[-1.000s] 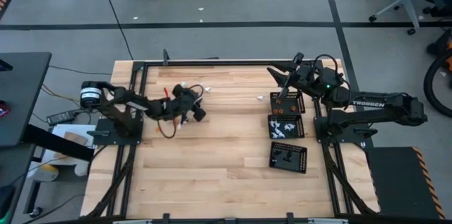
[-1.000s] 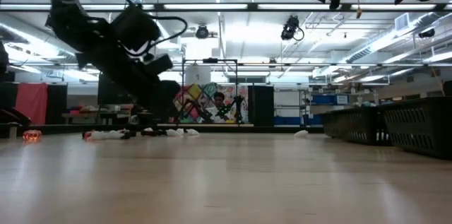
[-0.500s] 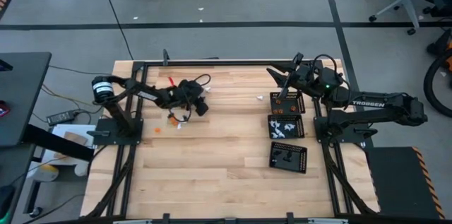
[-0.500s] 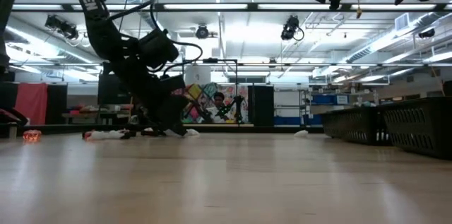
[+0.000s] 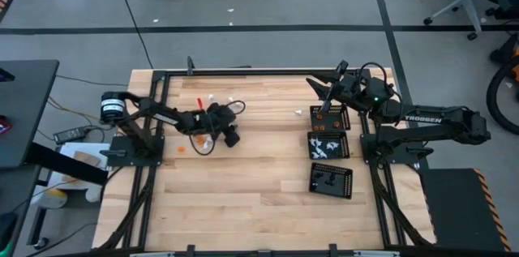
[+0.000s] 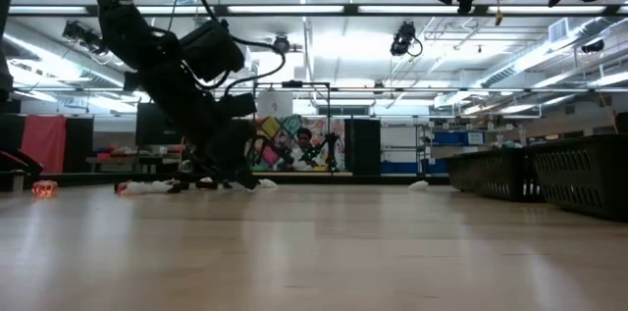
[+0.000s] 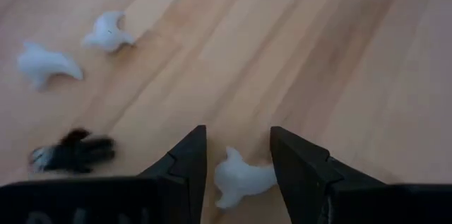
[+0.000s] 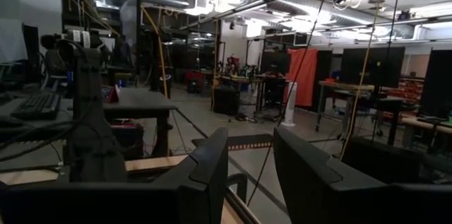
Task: Sort Halloween decoration
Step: Put the white ghost toy into the center black bin
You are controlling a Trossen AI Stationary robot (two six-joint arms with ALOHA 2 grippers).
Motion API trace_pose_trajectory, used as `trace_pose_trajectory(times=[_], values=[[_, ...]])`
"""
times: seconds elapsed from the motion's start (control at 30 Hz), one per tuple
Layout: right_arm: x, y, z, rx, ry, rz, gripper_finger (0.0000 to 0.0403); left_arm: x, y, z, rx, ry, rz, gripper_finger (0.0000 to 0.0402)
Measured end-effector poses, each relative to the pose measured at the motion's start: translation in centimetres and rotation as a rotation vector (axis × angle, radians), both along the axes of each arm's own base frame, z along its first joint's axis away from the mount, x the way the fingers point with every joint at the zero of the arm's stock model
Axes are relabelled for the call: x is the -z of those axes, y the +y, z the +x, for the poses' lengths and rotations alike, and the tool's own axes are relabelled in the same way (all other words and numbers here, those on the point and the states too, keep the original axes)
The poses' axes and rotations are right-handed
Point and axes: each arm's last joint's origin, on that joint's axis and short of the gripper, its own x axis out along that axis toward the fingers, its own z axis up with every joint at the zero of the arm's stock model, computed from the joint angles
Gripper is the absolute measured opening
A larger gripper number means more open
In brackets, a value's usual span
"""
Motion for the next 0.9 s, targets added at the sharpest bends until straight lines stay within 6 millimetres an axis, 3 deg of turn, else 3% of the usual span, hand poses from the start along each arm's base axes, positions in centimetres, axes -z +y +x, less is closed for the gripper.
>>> trace_pose_trajectory(times=[0.23, 0.4, 0.63, 0.9], values=[[0.0, 0.0, 0.0, -0.008, -0.002, 0.001, 0.0119, -1.8, 2.0, 0.8, -0.037, -0.142, 0.173, 0.0141], [0.0, 0.0, 0.0, -0.008, -0.003, 0.0, 0.0119, -2.3, 4.7, 0.2, -0.11, -0.192, 0.198, 0.0141], [-0.1, 0.0, 0.0, -0.008, -0.011, -0.004, 0.0119, -1.7, 7.4, 0.0, -0.077, -0.255, 0.149, 0.0141], [-0.1, 0.0, 0.0, -0.009, -0.01, -0.003, 0.0119, 0.5, 8.6, 1.7, -0.068, -0.087, 0.08, 0.0141]])
